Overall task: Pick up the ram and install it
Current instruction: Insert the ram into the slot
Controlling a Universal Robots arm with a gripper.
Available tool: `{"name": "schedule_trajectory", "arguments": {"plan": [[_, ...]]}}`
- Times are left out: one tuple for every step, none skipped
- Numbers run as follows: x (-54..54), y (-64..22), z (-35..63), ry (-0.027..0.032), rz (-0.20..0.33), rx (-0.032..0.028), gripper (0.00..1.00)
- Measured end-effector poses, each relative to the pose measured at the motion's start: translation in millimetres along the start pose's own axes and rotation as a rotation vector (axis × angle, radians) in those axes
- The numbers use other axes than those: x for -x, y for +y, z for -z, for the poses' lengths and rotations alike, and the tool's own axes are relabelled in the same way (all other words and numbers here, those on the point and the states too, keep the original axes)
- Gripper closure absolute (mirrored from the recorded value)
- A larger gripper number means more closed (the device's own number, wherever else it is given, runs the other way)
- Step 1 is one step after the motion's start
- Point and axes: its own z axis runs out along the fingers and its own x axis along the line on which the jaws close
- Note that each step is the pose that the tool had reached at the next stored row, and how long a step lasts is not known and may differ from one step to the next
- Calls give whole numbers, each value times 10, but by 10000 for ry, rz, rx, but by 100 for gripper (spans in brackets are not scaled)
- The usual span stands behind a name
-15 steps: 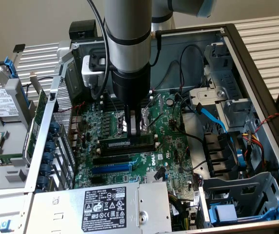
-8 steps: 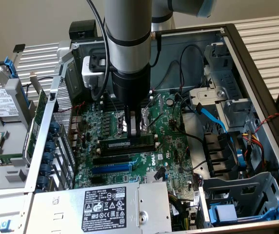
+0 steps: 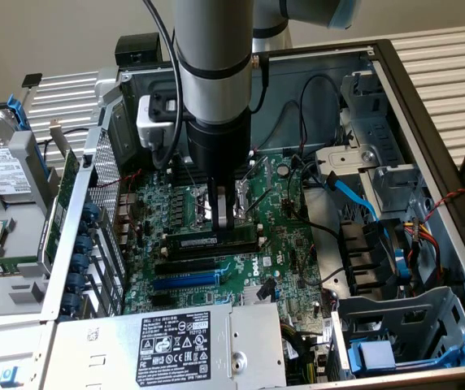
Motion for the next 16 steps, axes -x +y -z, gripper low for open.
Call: {"name": "schedule_trajectory", "arguments": {"plan": [[0,0,-1,0,0,0,88],[0,0,-3,0,0,0,88],[0,0,-5,0,0,0,88],[0,0,-8,-1,0,-1,88],[0,0,-10,-1,0,-1,88],[0,0,-13,-1,0,0,88],[-1,-1,-15,0,0,0,88],[-1,-1,-18,0,0,0,88],[-1,-1,-21,0,0,0,88],[-1,-1,-25,-1,0,0,88],[-1,-1,-28,0,0,0,88],[-1,-1,-32,0,0,0,88],[-2,-1,-35,0,1,0,88],[-2,-1,-39,1,0,0,88],[-2,-1,-41,2,0,1,88],[-2,-1,-44,1,0,1,88]]}}
